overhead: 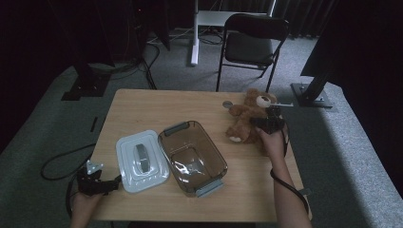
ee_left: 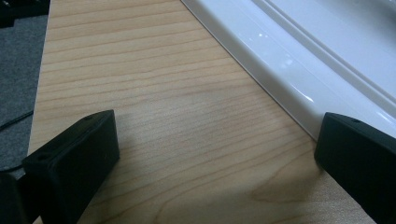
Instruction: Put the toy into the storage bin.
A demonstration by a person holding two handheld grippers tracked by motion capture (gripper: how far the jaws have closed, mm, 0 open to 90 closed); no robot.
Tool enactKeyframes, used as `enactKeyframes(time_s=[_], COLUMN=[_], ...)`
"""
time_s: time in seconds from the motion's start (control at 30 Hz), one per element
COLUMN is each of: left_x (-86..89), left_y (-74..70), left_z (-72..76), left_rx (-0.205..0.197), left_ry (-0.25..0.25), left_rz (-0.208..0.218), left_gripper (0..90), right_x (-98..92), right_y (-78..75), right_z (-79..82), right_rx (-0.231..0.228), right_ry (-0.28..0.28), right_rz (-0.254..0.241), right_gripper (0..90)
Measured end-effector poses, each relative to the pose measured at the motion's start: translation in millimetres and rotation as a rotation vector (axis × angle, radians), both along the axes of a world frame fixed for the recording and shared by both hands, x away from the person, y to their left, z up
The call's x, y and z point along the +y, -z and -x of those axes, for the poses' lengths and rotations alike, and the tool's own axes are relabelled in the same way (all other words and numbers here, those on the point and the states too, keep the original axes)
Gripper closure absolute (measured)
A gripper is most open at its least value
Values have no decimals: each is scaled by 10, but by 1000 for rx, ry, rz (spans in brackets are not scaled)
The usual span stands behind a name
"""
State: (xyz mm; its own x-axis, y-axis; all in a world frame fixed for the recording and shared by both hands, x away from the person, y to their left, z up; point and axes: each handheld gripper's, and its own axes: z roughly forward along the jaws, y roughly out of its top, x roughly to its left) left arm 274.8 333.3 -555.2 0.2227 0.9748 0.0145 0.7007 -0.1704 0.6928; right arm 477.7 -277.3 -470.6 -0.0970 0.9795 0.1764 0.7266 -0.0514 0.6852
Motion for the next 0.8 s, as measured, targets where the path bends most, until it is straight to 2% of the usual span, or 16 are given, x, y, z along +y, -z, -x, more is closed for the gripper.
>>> enactKeyframes(time_s=[0.03, 0.23, 0.33, 0.47, 0.6, 0.67, 0.8], left_x=[0, 0, 0, 0, 0, 0, -3], left_y=[0, 0, 0, 0, 0, 0, 0], left_z=[0, 0, 0, 0, 0, 0, 2], left_rx=[0, 0, 0, 0, 0, 0, 0], left_ry=[0, 0, 0, 0, 0, 0, -1], left_rz=[0, 0, 0, 0, 0, 0, 0], left_gripper=[6, 6, 6, 6, 6, 6, 6], right_x=[10, 52, 70, 38, -33, -25, -49], right_y=[27, 132, 150, 205, 293, 293, 287], right_z=[-7, -27, -25, -31, -35, -30, -16], right_rx=[5, 35, 40, 52, 97, 104, 95], right_ry=[0, -41, -71, -73, -48, -69, -88], right_rz=[-31, -75, -66, -84, -163, -138, -123], right_gripper=[107, 107, 107, 108, 115, 148, 291])
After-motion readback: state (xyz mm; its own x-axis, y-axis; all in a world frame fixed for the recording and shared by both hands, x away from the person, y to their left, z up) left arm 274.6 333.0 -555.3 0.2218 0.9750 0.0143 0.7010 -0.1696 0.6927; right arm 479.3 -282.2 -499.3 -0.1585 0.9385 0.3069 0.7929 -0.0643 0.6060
